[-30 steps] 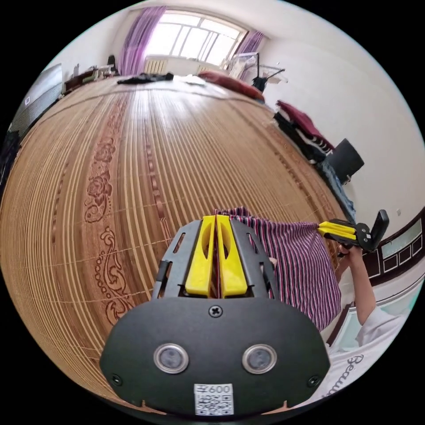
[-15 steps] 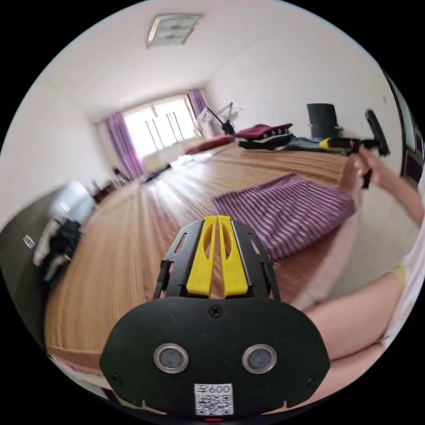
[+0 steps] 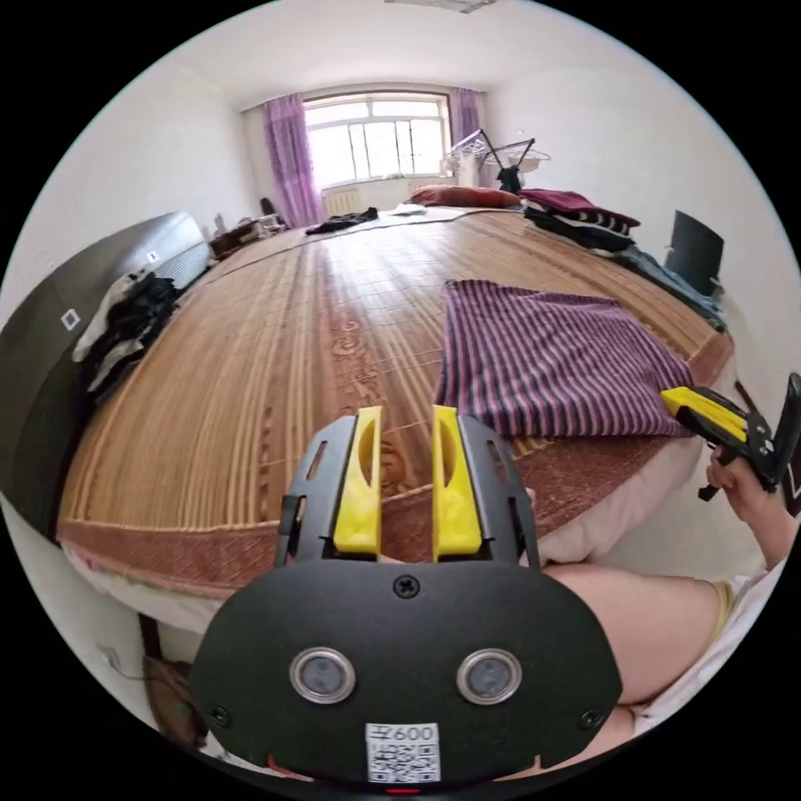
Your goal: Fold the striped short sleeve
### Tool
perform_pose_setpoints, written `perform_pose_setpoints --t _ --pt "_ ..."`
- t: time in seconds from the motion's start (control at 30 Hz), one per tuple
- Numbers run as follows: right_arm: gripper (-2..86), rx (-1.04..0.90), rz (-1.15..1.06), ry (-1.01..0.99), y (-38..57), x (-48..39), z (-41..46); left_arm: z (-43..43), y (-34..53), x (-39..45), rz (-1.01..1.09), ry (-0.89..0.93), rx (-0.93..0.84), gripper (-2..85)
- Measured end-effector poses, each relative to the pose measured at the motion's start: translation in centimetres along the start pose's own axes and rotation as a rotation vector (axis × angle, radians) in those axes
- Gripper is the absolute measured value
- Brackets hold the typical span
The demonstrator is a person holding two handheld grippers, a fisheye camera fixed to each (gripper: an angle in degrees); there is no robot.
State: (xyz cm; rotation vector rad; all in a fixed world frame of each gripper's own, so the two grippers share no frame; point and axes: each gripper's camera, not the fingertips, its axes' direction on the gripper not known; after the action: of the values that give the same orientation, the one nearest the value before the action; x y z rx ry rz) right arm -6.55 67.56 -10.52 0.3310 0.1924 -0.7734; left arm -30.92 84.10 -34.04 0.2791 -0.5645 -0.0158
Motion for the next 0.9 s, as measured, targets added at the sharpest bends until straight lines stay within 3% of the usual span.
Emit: perform_pose_setpoints --t 0.07,0.2,0.33,0.43,0.57,0.67,0.83,0.9 --pt "-0.8 -0.006 -0.020 -0.009 1.2 0.8 -0.5 0.8 0.7 0.7 0.262 -0.095 -0.004 6.9" --pt "-0.8 -0.032 -0.001 -0.069 3.7 4.0 -1.8 3.7 5.2 4.1 0.987 -0.374 0.088 7.5" --pt "-0.8 -0.028 0.075 -0.125 6.8 7.2 -2.8 8.1 8.6 3.3 1.316 -0.316 0.048 6.6" --pt "-0.8 -0.033 0.080 -0.128 9.3 8.7 -3.5 12.8 11.0 1.9 1.461 -0.510 -0.005 4.5" --pt "-0.8 -0.045 0.035 -0.099 13.0 10.0 -4.5 16.5 12.2 -0.8 1.492 -0.542 -0.028 2.9" --pt "-0.8 -0.064 0.135 -0.149 15.9 12.7 -4.8 18.9 13.2 -3.5 1.433 -0.537 -0.035 2.5" --pt "-0.8 -0.223 0.014 -0.099 18.4 12.5 -3.9 21.3 14.7 -7.7 1.172 -0.497 -0.137 2.1" --pt "-0.8 -0.248 -0.028 -0.079 20.6 12.7 -3.5 22.2 16.3 -8.3 1.203 -0.549 -0.167 2.0"
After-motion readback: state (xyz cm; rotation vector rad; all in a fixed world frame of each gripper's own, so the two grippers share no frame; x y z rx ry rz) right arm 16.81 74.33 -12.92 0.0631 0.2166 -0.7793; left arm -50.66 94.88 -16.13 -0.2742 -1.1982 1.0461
